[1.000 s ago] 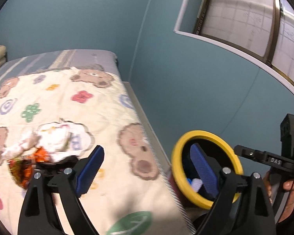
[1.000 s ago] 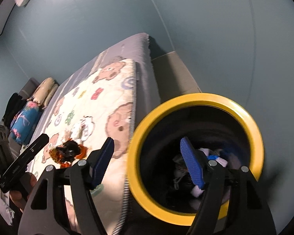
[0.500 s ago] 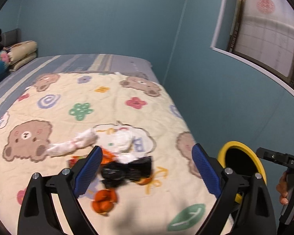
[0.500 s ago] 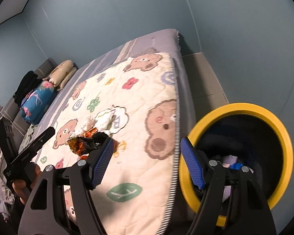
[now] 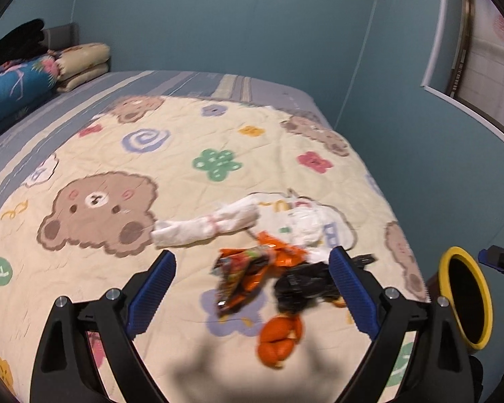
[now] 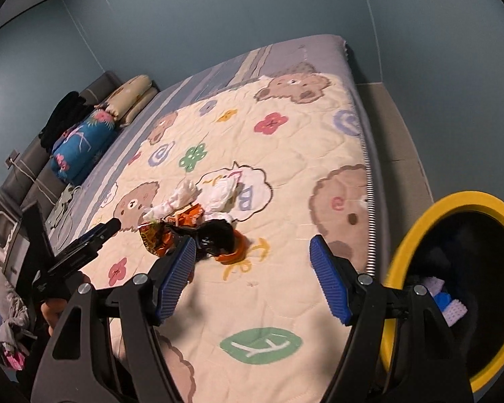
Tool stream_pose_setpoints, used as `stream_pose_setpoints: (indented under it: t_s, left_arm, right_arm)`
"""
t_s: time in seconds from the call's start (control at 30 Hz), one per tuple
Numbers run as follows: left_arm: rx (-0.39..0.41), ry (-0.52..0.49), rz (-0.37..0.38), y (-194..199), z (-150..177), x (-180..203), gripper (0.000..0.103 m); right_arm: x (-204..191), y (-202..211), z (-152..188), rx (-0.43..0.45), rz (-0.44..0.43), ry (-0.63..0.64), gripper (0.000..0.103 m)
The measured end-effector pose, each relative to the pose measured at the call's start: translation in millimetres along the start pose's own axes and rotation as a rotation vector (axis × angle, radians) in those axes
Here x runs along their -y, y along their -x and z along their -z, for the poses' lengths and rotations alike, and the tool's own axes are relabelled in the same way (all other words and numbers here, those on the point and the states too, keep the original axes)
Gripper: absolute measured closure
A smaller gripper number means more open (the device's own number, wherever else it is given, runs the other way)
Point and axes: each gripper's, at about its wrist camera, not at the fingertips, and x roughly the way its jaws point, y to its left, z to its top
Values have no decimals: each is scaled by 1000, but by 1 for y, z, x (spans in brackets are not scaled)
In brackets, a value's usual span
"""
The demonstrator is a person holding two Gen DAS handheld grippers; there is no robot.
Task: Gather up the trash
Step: 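Move both tools back over the wrappers and black bag on the bed, then grasp the orange snack wrapper with the left tool while the right tool grasps the black bag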
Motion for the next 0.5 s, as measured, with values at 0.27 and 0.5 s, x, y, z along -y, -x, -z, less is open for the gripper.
stream_pose_setpoints:
  t_s: [0.27,0.5]
  left_arm:
    - [-49,40,-20,-22,13,-32,14]
    - [-93,34,-13,-41,21,-41,14]
  right_arm:
    - [-18,-42,-2,-65,-18,8,36]
    - [-28,-84,-5,-126,-30,3,36]
